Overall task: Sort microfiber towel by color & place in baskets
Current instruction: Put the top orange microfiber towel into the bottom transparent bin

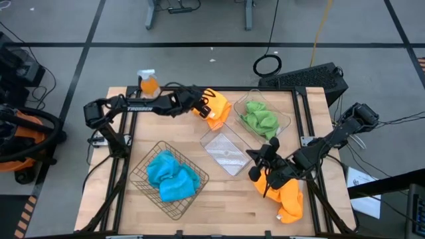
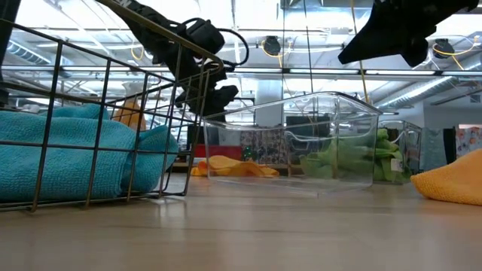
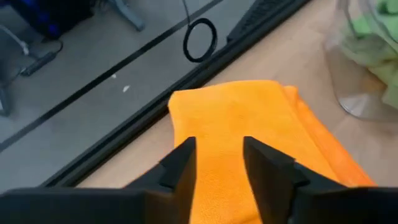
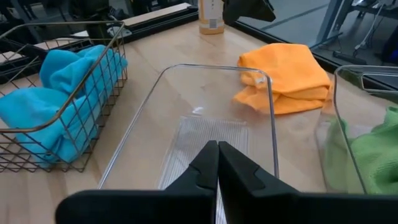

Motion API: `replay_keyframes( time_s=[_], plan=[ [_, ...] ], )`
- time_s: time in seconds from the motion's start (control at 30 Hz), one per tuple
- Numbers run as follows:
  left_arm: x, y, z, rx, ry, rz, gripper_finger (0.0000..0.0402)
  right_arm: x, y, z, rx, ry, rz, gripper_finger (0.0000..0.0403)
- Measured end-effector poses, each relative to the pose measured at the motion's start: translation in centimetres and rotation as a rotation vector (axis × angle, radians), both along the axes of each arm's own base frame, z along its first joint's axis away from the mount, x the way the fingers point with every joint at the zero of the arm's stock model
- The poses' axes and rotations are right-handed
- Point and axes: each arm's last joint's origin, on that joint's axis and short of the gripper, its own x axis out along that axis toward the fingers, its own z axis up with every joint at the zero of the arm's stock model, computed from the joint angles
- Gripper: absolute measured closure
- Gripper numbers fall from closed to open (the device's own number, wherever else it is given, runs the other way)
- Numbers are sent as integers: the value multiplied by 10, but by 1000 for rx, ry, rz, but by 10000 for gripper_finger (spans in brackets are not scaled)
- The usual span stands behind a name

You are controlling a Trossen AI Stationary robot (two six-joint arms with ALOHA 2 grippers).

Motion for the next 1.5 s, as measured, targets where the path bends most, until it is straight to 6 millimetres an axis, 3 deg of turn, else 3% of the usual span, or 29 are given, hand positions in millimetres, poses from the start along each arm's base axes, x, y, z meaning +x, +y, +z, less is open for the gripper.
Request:
replay_keyframes(
  time_s=[0.33, 0.63, 0.9, 1.27, 1.5],
  plan=[
    [0, 3, -5, -47, -23, 38, 194, 4, -8, -1, 28, 24, -8, 401],
    [1, 19, -32, -76, 45, 61, 150, 7, -12, -2, 100, 23, -15, 401],
    [5, 24, -47, -98, 60, 57, 143, 8, -15, -2, 80, 38, -14, 401],
    [9, 46, -89, -177, 52, 36, 143, 8, -14, -2, 77, 42, -3, 401],
    [9, 49, -88, -154, 48, 52, 142, 8, -14, -2, 41, 65, 20, 401]
  ],
)
